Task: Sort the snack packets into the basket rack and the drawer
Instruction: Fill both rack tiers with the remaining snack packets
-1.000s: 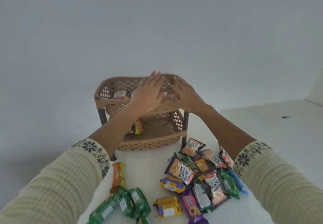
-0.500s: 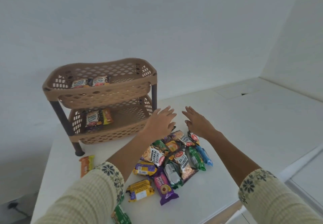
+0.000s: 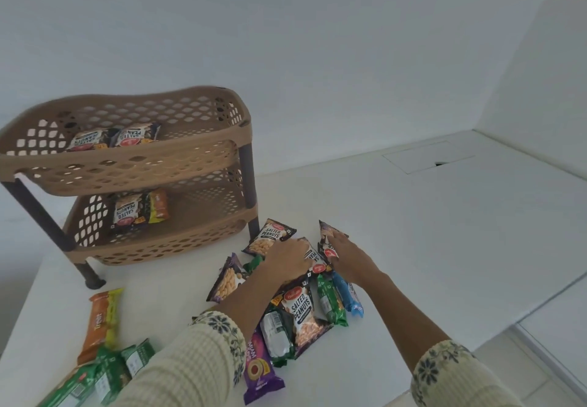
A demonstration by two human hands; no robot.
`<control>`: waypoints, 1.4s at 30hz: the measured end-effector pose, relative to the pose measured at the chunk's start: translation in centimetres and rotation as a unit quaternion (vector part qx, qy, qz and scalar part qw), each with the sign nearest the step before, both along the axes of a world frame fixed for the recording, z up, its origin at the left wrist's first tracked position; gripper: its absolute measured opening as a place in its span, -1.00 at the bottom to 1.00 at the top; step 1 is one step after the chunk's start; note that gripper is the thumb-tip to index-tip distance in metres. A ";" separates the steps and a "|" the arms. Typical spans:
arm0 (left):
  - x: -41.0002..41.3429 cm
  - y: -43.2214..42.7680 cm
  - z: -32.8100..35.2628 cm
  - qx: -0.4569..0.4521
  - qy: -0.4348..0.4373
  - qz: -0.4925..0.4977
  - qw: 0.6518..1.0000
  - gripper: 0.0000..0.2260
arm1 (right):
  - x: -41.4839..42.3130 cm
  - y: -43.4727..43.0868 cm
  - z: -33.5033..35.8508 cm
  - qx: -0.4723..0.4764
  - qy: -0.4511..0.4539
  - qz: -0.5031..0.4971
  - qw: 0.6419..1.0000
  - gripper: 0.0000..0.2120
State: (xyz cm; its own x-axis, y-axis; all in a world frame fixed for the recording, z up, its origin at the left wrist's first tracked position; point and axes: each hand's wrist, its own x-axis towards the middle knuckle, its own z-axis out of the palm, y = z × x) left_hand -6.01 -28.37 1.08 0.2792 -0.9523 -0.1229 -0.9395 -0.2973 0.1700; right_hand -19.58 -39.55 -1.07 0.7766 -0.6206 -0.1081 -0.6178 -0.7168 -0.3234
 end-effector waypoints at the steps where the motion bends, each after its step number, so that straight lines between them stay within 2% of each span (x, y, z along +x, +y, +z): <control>1: 0.0 -0.5 -0.4 0.010 0.015 0.012 1.000 -0.68 | 0.2 -0.3 -0.3 0.002 0.000 0.001 1.000 -0.45; 4: 0.0 -1.5 -1.5 0.046 0.043 0.032 0.998 -0.52 | 0.8 -1.0 -1.2 0.016 0.015 0.002 1.000 -0.42; 11: 0.4 -3.0 -2.2 0.053 0.037 0.058 0.996 -0.37 | 2.0 -2.4 -2.5 0.035 0.046 0.007 0.998 -0.42; 16: 0.0 -3.6 -2.3 0.031 -0.009 0.070 0.997 -0.30 | 2.3 -2.8 -2.9 0.022 0.036 0.009 0.999 -0.38; 20: -0.4 -3.8 -2.4 0.031 -0.047 0.068 0.996 -0.40 | 2.2 -2.9 -3.3 -0.010 0.016 -0.007 1.000 -0.48; 26: 0.3 -2.8 -1.9 -0.037 -0.017 0.087 0.995 -0.66 | 1.8 -2.7 -2.6 -0.049 -0.011 -0.037 0.998 -0.61; 31: 0.7 -1.2 -1.3 -0.119 0.036 0.097 0.987 -0.71 | 1.6 -2.1 -1.4 -0.029 -0.118 -0.085 0.989 -0.63; 36: 1.3 1.7 -0.4 -0.219 0.060 0.103 0.969 -0.69 | 2.2 0.1 0.2 0.005 -0.261 -0.113 0.959 -0.59; 42: 3.6 8.3 0.7 -0.282 0.045 0.128 0.950 -0.57 | 4.0 5.0 1.8 0.003 -0.327 -0.107 0.939 -0.57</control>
State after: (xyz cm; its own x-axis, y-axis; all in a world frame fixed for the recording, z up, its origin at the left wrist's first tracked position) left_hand -2.41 -20.09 1.76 0.5224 -0.7767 0.3520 -0.8230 -0.3511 0.4465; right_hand -15.59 -34.56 0.71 0.5366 -0.7705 0.3441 -0.4152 -0.5961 -0.6872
